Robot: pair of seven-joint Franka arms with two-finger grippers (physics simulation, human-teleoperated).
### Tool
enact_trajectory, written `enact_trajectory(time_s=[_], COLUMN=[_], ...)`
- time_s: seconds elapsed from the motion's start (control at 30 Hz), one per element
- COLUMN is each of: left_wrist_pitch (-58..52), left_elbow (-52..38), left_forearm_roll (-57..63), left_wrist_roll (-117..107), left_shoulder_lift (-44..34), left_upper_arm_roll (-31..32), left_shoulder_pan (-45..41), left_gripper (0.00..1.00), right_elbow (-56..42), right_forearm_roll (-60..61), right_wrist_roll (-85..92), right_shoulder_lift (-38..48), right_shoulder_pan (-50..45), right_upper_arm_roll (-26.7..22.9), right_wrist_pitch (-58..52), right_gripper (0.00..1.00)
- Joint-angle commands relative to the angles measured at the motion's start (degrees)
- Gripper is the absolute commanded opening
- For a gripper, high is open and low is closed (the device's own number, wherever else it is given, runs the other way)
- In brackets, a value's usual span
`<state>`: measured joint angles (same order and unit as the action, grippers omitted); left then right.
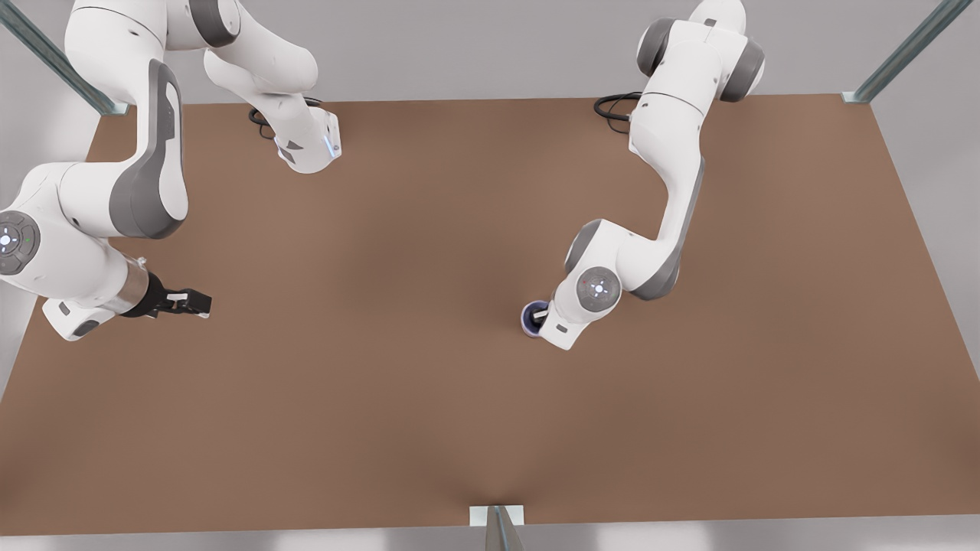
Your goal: Stack the cups, with the pink cup at the bottom and the purple cup at the top
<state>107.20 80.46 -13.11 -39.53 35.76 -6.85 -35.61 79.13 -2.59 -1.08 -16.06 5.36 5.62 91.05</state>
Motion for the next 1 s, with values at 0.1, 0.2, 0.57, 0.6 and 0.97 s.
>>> enact_trajectory(time_s=[0.1,0.2,0.57,0.6,0.97], left_wrist_pitch=[0.37,0.37,-0.85,-5.32,-26.43], left_elbow=[0.14,0.05,-0.30,-1.27,-3.99], left_forearm_roll=[0.28,0.28,0.19,-0.24,11.53], left_wrist_roll=[-1.78,-1.78,-1.77,-0.38,46.48], left_shoulder_lift=[-0.08,-0.16,-1.74,-3.06,-18.01], left_upper_arm_roll=[0.00,0.00,0.00,-0.97,-12.92], left_shoulder_pan=[0.10,0.19,1.06,1.24,12.49], left_gripper=[0.60,0.80,0.99,0.99,1.00], right_elbow=[-0.03,-0.03,-3.54,-3.46,-3.10], right_forearm_roll=[0.04,0.12,0.12,0.12,0.48], right_wrist_roll=[-0.59,-0.59,-1.20,-1.20,-0.94], right_shoulder_lift=[0.07,0.07,-1.25,-1.25,-1.34], right_shoulder_pan=[-0.09,-0.18,-0.88,-0.88,-0.09], right_upper_arm_roll=[0.01,0.09,1.32,1.32,0.88], right_wrist_pitch=[0.09,0.27,-0.88,-0.88,0.44], right_gripper=[1.00,1.00,1.00,1.00,1.00])
